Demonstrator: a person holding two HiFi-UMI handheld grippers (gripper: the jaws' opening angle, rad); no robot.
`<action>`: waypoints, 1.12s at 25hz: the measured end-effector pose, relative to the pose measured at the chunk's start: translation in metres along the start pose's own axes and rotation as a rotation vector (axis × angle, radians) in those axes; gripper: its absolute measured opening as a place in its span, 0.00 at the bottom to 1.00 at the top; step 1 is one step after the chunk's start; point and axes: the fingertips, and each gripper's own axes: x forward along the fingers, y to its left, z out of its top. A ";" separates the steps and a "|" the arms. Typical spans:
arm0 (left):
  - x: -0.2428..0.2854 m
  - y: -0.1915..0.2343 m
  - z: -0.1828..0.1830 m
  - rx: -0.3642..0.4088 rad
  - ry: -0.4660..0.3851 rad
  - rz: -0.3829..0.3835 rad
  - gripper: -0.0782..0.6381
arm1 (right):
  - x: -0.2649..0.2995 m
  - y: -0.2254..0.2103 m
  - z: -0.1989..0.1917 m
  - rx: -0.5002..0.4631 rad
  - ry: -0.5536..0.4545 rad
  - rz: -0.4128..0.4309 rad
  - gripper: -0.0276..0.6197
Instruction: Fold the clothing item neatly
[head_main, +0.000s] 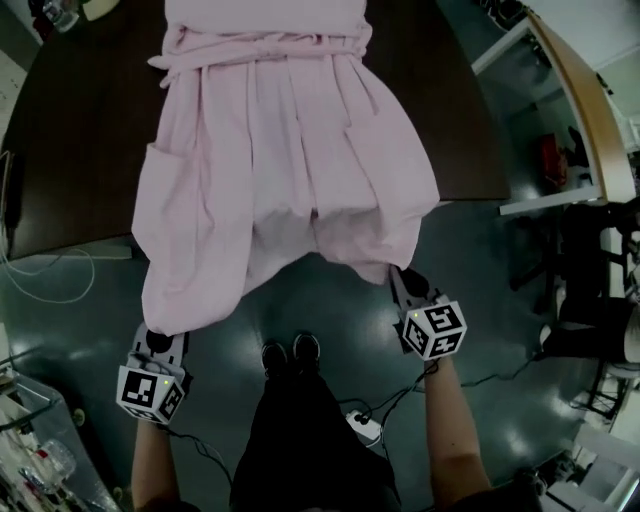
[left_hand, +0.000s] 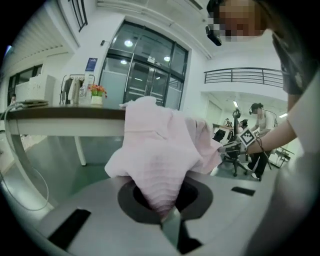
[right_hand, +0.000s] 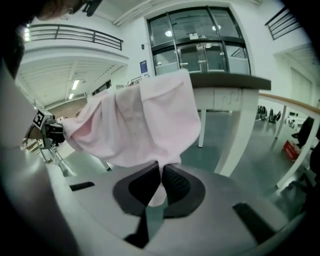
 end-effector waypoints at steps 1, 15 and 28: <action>-0.008 -0.002 0.017 -0.004 -0.019 0.004 0.15 | -0.014 0.005 0.017 0.002 -0.013 0.007 0.04; -0.085 -0.016 0.312 -0.085 -0.266 -0.204 0.15 | -0.129 0.063 0.362 -0.136 -0.346 0.208 0.04; 0.081 0.120 0.543 -0.106 -0.324 -0.178 0.15 | 0.025 -0.052 0.605 -0.187 -0.394 0.337 0.04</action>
